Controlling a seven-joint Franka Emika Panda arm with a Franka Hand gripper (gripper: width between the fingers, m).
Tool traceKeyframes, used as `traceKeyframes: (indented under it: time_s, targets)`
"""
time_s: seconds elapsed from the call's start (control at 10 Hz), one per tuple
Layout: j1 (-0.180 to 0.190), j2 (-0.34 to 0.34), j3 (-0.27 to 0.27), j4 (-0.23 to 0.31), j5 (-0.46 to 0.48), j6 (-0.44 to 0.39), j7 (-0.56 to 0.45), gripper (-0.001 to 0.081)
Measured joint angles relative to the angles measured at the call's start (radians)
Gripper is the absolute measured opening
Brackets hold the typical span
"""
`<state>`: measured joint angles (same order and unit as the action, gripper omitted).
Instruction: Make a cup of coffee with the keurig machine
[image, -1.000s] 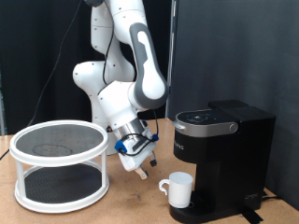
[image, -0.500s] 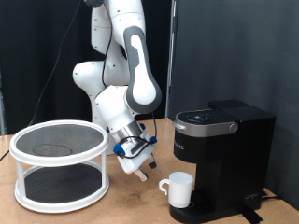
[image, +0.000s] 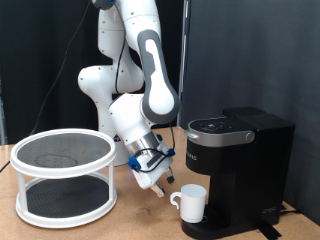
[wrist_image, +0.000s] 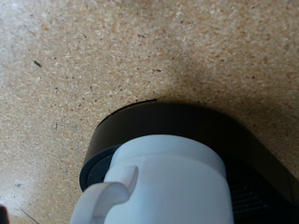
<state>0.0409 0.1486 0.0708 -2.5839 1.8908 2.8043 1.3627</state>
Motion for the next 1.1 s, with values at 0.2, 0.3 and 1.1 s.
traceKeyframes:
  time_s: [0.2, 0.3, 1.1]
  targets:
    - [0.002, 0.039, 0.007, 0.032, 0.012, 0.007, 0.0, 0.0734]
    - [0.003, 0.054, 0.01, 0.046, 0.016, 0.007, 0.0, 0.0734]
    - [-0.005, 0.051, 0.03, 0.036, -0.175, -0.1, 0.144, 0.0734]
